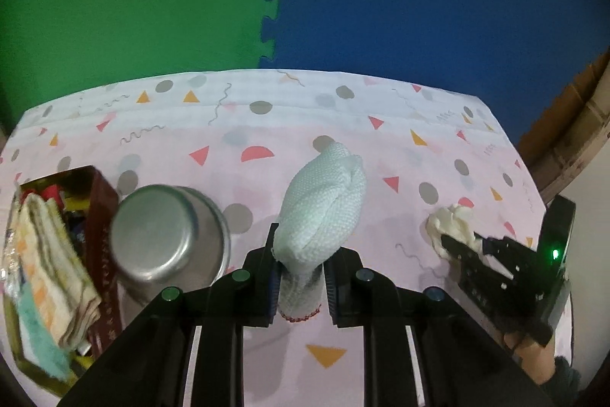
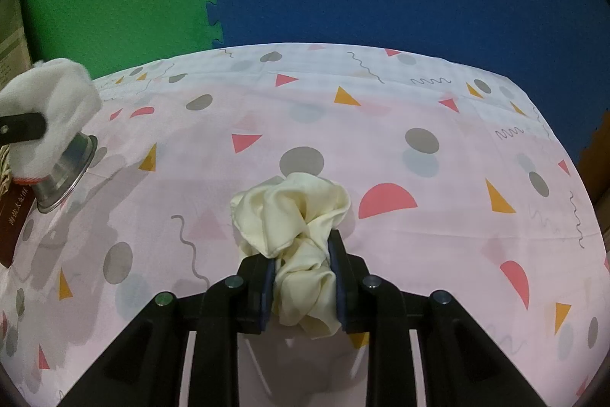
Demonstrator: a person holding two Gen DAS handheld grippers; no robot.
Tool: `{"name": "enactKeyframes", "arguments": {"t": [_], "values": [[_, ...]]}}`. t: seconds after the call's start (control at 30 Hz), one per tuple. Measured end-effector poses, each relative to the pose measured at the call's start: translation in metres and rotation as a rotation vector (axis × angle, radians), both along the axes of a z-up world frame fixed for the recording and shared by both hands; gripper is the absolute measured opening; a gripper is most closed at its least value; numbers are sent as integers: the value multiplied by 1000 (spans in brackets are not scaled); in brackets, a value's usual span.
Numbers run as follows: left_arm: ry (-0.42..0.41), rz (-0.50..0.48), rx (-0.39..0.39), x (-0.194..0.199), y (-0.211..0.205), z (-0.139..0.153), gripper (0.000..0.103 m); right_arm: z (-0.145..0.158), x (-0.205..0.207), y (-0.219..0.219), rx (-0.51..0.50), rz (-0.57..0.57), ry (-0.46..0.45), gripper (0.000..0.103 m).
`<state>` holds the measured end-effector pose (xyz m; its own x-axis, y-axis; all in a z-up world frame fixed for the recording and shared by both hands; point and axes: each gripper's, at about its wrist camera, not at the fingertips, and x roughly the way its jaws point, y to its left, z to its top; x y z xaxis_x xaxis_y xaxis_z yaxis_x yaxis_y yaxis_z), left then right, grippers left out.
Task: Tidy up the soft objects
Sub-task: 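Carry the white glove into the tin box and open the left tool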
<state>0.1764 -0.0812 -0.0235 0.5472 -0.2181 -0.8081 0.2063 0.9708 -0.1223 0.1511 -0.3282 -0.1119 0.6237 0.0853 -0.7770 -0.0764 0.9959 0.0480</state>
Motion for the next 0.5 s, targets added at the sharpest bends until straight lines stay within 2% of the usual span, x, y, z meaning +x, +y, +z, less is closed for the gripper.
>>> {"name": "enactKeyframes", "arguments": {"t": [0.2,0.5], "values": [[-38,-24,43,-28,4,13,18,0,0,0,1,0,0,26],[-62,-27,20,-55,19,31,18,0,0,0,-2,0,0,26]]}}
